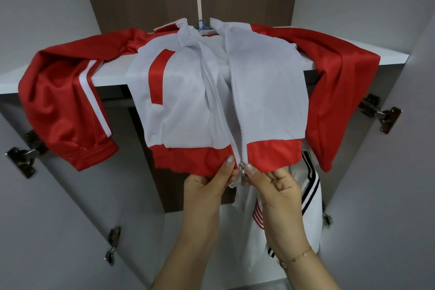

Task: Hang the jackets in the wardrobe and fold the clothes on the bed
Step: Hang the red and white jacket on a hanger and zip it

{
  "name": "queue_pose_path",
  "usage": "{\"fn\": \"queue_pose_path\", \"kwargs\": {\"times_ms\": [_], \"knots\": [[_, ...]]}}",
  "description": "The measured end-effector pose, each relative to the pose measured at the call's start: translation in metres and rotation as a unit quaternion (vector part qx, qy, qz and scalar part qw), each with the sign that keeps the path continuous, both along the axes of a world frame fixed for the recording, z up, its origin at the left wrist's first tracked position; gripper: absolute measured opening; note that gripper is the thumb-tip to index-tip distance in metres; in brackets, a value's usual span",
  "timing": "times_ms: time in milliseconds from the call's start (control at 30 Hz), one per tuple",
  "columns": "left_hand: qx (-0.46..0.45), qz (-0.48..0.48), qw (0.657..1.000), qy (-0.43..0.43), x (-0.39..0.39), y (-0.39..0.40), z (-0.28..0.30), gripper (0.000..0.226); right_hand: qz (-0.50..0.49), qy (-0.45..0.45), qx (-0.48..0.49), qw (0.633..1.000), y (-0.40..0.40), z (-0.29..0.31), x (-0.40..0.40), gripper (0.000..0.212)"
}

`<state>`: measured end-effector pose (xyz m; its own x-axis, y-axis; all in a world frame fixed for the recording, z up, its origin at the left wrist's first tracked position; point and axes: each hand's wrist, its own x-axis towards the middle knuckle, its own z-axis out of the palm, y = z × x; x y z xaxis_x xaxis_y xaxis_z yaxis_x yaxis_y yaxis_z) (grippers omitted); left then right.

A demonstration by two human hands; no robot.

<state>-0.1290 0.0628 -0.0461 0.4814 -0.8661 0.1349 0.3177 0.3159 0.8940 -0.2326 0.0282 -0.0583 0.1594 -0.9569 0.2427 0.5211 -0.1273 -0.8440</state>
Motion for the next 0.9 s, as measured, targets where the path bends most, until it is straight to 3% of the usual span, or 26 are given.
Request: {"fn": "queue_pose_path", "kwargs": {"times_ms": [200,333,433,533,600,700,767,833,900], "knots": [[0.035,-0.013,0.999,-0.02,0.001,0.001,-0.005,0.019,-0.041,-0.021,0.034,0.998,0.005,-0.001,0.001,0.016],[0.05,-0.016,0.997,-0.049,0.002,0.003,-0.006,0.012,-0.011,-0.073,0.098,0.992,0.008,0.001,0.004,0.022],[0.083,-0.032,0.994,-0.068,0.008,0.005,-0.001,0.019,-0.005,-0.057,0.147,0.988,0.006,0.003,0.005,0.02],[0.111,-0.071,0.974,-0.185,0.021,0.017,0.001,0.023,-0.007,-0.028,0.171,0.985,0.004,0.005,0.003,0.013],[0.11,-0.027,0.932,-0.346,0.03,0.03,-0.002,0.016,-0.005,-0.015,0.176,0.984,0.003,0.008,0.001,0.017],[0.021,0.099,0.821,-0.561,0.044,0.037,-0.008,0.019,0.012,-0.023,0.181,0.983,0.004,0.01,-0.002,0.018],[-0.061,0.143,0.756,-0.636,0.048,0.032,-0.009,0.013,0.033,-0.036,0.183,0.982,0.007,0.012,-0.004,0.016],[-0.108,0.167,0.708,-0.677,0.046,0.022,-0.011,0.032,0.053,-0.046,0.181,0.981,0.01,0.015,-0.005,0.016],[-0.12,0.177,0.687,-0.695,0.042,0.015,-0.012,0.054,0.062,-0.05,0.176,0.981,0.012,0.017,-0.007,0.016]]}}
